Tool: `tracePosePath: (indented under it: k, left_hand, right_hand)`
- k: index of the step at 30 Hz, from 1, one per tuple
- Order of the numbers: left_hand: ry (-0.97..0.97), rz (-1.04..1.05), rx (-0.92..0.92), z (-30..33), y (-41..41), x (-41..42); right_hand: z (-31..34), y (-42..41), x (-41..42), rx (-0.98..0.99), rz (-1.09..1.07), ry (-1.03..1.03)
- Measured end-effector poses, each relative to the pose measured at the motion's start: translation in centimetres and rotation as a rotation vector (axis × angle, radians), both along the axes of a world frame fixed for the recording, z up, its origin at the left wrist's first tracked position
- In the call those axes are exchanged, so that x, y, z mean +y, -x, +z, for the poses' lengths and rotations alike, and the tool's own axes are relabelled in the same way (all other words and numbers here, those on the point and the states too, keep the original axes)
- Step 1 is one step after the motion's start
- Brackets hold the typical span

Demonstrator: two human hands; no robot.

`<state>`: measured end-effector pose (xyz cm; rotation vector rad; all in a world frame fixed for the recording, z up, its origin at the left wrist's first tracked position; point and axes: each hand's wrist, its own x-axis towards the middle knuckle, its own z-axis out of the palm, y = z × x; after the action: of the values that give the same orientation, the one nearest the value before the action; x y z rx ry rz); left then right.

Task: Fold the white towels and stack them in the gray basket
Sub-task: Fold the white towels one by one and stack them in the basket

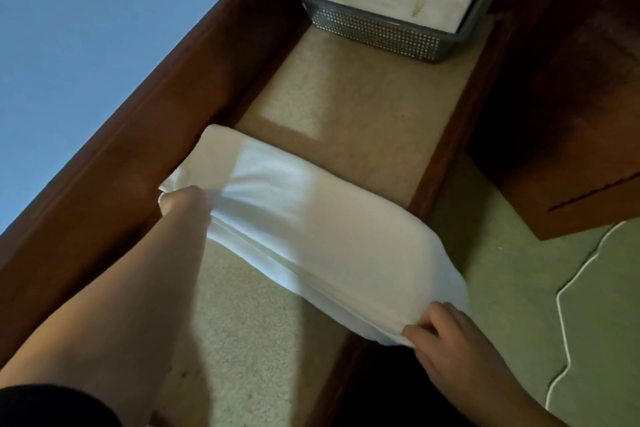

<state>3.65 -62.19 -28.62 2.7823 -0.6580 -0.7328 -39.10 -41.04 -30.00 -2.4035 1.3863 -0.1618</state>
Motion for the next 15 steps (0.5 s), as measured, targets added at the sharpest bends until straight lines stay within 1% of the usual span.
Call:
tracePosePath:
  k: [1,2,3,4,5,6,7,8,9,11,13,15]
  left_hand:
    - [-0.06,-0.095,-0.083,0.6,0.4,0.3]
    - [-0.019,-0.114,-0.067,-0.5,-0.4,0.5]
    - [0.085,0.053,0.04,-1.6,-1.3,0.7]
    - [0.21,0.369,0.274,-2.6,-2.3,0.2]
    - [0.343,0.494,0.471,-3.1,-3.3,-0.1]
    - [0.377,0.509,0.507,-3.2,-3.5,0.2]
    - [0.395,0.573,0.551,-3.5,-3.7,0.2]
    - [0.379,0.604,0.523,-4.2,-4.5,0.0]
    - [0.328,0.587,0.513,-4.2,-4.7,-0.1]
    - [0.247,0.516,0.536,-3.3,-4.1,-0.5]
    - [0.226,0.46,0.593,-3.0,-3.5,-0.4]
    - [0.209,0.499,0.624,-3.4,-3.4,-0.5]
  right_hand:
    - [-0.2,0.0,0.2,-0.013,0.003,-0.005]
    - [-0.5,0.1,0.4,-0.028,0.006,-0.018]
    - [-1.0,0.1,0.6,-0.035,0.005,-0.039]
    - [-1.7,0.3,0.9,-0.037,-0.004,-0.079]
    - [-2.5,0.5,1.1,-0.043,-0.026,-0.143]
    - [-3.2,0.8,1.5,-0.051,-0.066,-0.218]
    - [-3.9,1.3,1.9,-0.072,-0.12,-0.304]
    - [-4.4,1.7,2.3,-0.123,-0.196,-0.391]
    - [-4.5,2.0,2.6,-0.182,-0.294,-0.458]
    - [-4.7,2.4,3.1,-0.271,-0.508,-0.529]
    - [-4.9,2.3,3.2,-0.302,-0.678,-0.58]
    - [-5.1,1.7,3.2,-0.298,-0.749,-0.592]
